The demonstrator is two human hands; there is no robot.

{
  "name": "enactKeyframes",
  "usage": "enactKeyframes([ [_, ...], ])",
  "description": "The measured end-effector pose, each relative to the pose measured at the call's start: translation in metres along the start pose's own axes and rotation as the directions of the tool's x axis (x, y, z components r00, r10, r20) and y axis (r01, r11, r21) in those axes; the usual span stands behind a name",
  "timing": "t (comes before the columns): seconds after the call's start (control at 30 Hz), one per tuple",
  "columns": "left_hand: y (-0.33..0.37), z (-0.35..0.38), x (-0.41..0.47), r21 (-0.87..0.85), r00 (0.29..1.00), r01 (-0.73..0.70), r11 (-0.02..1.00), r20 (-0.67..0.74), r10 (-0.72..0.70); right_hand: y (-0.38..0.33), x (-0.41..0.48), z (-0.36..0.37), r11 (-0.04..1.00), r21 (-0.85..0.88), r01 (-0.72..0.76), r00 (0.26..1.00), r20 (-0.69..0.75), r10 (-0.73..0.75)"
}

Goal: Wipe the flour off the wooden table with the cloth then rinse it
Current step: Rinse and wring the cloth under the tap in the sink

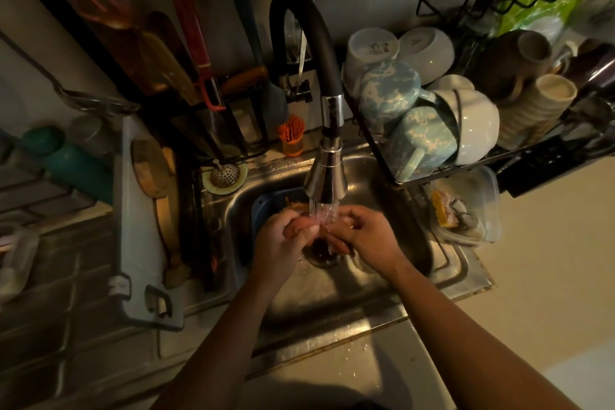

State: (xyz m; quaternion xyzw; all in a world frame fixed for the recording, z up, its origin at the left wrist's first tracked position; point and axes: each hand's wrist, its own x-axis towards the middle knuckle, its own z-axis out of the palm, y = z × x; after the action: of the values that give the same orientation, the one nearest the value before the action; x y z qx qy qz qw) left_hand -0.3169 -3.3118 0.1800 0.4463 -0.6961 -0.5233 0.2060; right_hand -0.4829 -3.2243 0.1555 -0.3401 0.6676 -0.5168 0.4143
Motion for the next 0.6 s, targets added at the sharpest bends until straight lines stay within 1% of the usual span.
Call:
enactKeyframes([
  [0.03,0.002,0.001,0.0,0.013,1.0,-0.009,1.0,0.007,0.009,0.001,0.0,0.0,1.0,-0.028,-0.011,0.999,-0.048,0.009],
  [0.07,0.005,0.002,0.001,0.021,1.0,-0.009,1.0,0.012,0.009,0.001,-0.001,0.0,1.0,-0.025,-0.014,0.998,-0.06,0.012],
  [0.1,0.006,0.003,0.003,0.021,1.0,-0.005,1.0,0.008,0.005,-0.001,-0.002,0.0,1.0,-0.016,-0.009,0.999,-0.048,0.009],
  [0.2,0.008,0.003,0.01,0.041,0.999,0.005,0.999,-0.054,-0.003,-0.012,-0.009,0.0,0.998,0.048,0.027,0.998,0.06,-0.03],
  [0.23,0.008,0.004,0.011,0.033,0.998,0.006,0.999,-0.058,-0.004,-0.015,-0.01,0.001,0.999,0.038,0.036,0.998,0.058,-0.038],
  [0.33,0.011,0.011,0.006,0.013,1.0,-0.009,1.0,-0.004,0.009,-0.007,-0.004,0.0,1.0,-0.002,-0.008,0.996,-0.089,0.008],
  [0.4,0.011,0.016,0.002,-0.014,0.999,-0.006,1.0,0.032,0.006,-0.002,-0.001,0.0,1.0,0.023,-0.015,0.992,-0.129,0.018],
  [0.43,0.011,0.018,0.003,-0.045,1.0,0.014,0.999,0.017,-0.013,-0.001,0.0,-0.001,0.999,0.036,-0.018,0.993,-0.114,0.022],
  [0.53,0.012,0.016,0.009,-0.051,0.997,0.03,0.998,-0.076,-0.034,-0.008,-0.001,-0.007,0.998,0.06,-0.004,1.0,-0.014,0.005],
  [0.6,0.013,0.016,0.01,-0.04,0.998,0.006,0.999,-0.066,-0.009,-0.013,0.001,-0.009,0.998,0.06,0.008,1.0,-0.022,-0.006],
])
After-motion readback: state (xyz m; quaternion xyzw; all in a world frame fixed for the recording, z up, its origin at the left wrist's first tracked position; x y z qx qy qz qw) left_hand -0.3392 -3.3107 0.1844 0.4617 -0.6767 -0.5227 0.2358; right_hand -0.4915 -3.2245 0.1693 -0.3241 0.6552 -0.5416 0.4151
